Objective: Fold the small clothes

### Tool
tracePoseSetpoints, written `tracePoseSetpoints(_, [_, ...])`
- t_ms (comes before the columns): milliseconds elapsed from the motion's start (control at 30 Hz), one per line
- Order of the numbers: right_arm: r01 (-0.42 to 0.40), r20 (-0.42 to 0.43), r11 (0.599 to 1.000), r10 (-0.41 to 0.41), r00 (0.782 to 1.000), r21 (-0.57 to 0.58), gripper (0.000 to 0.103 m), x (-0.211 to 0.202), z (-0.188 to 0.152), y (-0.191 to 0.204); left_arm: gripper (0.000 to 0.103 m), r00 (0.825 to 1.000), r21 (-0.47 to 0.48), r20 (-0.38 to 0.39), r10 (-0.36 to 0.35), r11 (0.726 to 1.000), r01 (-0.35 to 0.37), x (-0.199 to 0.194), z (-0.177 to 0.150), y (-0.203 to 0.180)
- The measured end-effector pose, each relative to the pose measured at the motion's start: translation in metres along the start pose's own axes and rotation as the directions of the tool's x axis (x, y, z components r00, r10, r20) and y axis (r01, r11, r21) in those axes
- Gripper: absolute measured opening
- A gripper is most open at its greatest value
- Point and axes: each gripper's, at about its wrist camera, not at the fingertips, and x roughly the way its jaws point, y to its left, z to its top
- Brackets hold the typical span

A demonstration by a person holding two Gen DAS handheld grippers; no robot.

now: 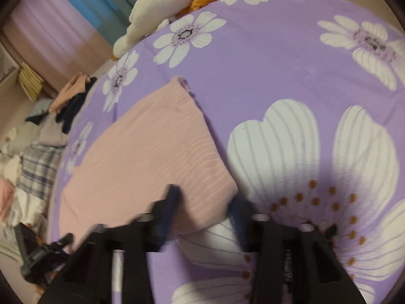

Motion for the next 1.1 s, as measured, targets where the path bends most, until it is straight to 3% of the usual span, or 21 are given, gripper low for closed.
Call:
tracePoseSetpoints(67, [-0.028, 0.007, 0.999, 0.028, 1.000, 0.035, 0.011, 0.004, 0.000, -0.003, 0.011, 1.000, -0.035, 0.005, 0.002, 0.999, -0.002, -0.001, 0.000, 0.002])
tracePoseSetpoints(133, [-0.048, 0.026, 0.998, 0.047, 0.999, 0.035, 0.007, -0.005, -0.001, -0.001, 0.009, 1.000, -0.030, 0.031, 0.006, 1.000, -0.005, -0.012, -0.002, -0.002])
tracePoseSetpoints(233, [-0.085, 0.071, 0.995, 0.082, 0.994, 0.044, 0.006, -0.030, -0.001, 0.000, 0.008, 0.997, 0.020, 0.078, 0.008, 1.000, -0.009, -0.036, -0.005, -0.014])
tracePoseSetpoints(300, [-0.127, 0.101, 0.991, 0.121, 0.987, 0.051, 0.006, -0.047, -0.002, 0.002, 0.008, 0.997, 0.016, 0.071, -0.005, 1.000, 0.004, -0.046, -0.008, -0.017])
tracePoseSetpoints(400, [-0.125, 0.127, 0.992, 0.122, 0.984, 0.022, 0.006, -0.069, -0.010, 0.008, 0.008, 0.997, 0.038, 0.069, -0.020, 0.999, 0.018, -0.059, -0.018, -0.022])
tracePoseSetpoints(567, [-0.080, 0.088, 0.996, 0.076, 0.993, 0.043, 0.006, -0.070, -0.024, -0.009, 0.009, 1.000, 0.048, -0.006, -0.009, 0.999, 0.009, -0.056, -0.042, -0.017])
tracePoseSetpoints(767, [0.019, 0.014, 0.996, -0.021, 1.000, 0.093, 0.006, -0.046, -0.037, -0.023, 0.017, 0.996, 0.079, -0.020, 0.088, 0.993, -0.086, -0.039, -0.054, -0.014])
tracePoseSetpoints(833, [0.033, 0.007, 0.993, -0.034, 0.999, 0.113, 0.013, -0.045, -0.038, -0.026, 0.019, 0.995, 0.101, -0.016, 0.102, 0.990, -0.100, -0.039, -0.054, -0.016])
tracePoseSetpoints(900, [0.030, 0.004, 0.990, -0.031, 1.000, 0.140, 0.026, -0.047, -0.038, -0.029, 0.033, 0.993, 0.115, -0.010, 0.120, 0.986, -0.118, -0.041, -0.053, -0.017])
tracePoseSetpoints(933, [0.036, 0.006, 0.987, -0.037, 0.999, 0.154, 0.040, -0.049, -0.039, -0.031, 0.036, 0.991, 0.119, 0.001, 0.134, 0.984, -0.133, -0.042, -0.053, -0.016])
tracePoseSetpoints(967, [0.032, 0.009, 0.985, -0.034, 0.999, 0.170, 0.047, -0.051, -0.040, -0.034, 0.041, 0.990, 0.120, 0.009, 0.140, 0.983, -0.140, -0.043, -0.052, -0.015])
tracePoseSetpoints(1100, [-0.063, 0.000, 0.972, 0.065, 0.998, 0.227, 0.048, -0.047, -0.047, -0.039, 0.048, 0.991, 0.090, 0.005, 0.136, 0.987, -0.135, -0.044, -0.050, -0.007])
